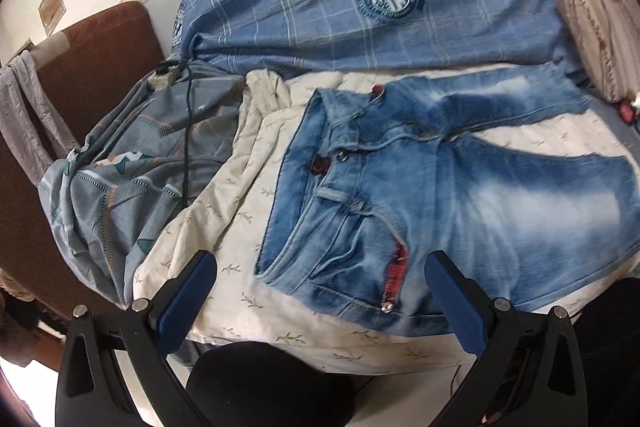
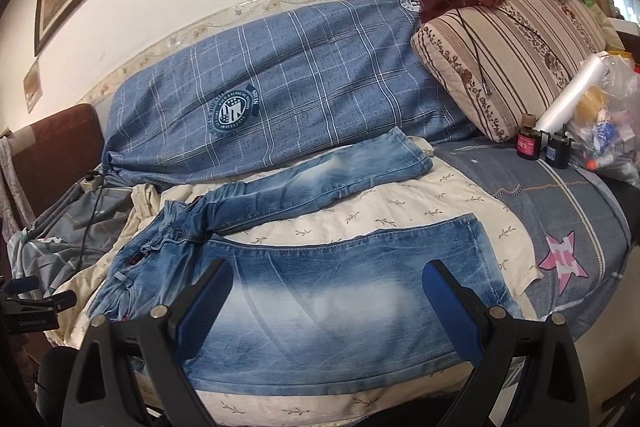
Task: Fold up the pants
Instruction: 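Move both grippers open toward the jeans waistband and leg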
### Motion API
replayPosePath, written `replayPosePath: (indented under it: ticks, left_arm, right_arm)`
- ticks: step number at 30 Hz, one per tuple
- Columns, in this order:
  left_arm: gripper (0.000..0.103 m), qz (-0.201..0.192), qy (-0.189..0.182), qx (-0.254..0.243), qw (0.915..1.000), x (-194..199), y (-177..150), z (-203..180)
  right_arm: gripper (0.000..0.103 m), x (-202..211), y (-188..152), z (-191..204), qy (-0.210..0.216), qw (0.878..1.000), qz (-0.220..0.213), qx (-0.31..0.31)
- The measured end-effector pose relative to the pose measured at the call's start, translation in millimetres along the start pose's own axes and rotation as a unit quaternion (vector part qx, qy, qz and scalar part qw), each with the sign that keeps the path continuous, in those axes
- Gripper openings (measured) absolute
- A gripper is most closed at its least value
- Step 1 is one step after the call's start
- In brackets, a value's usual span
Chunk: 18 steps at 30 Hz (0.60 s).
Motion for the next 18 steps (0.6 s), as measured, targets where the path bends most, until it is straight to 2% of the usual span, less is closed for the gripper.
replayPosePath:
  ticks: [5, 18]
  left_arm:
    - [0.103, -0.035, -0.036, 0.015, 0.9986, 15.1, 4.0, 1.2]
    - [0.103, -0.053, -0.032, 0.005, 0.9981, 16.8, 8.5, 1.8]
  right_arm:
    - [0.098, 6.9, 5.6, 5.1, 0.005, 1.000, -0.008, 0.003]
    - [0.098, 5.3, 9.5, 13.7, 0.012, 1.000, -0.005, 0.010]
Point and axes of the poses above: each gripper's, at about its wrist camera, not at the fingertips, and x roughly against the way its jaws point, z to its left, y to its top, the point moved 3 cm from there along -x, roughly the way its jaws point, and after that the axes turned 3 degrees about -y, right-handed, at the moved point
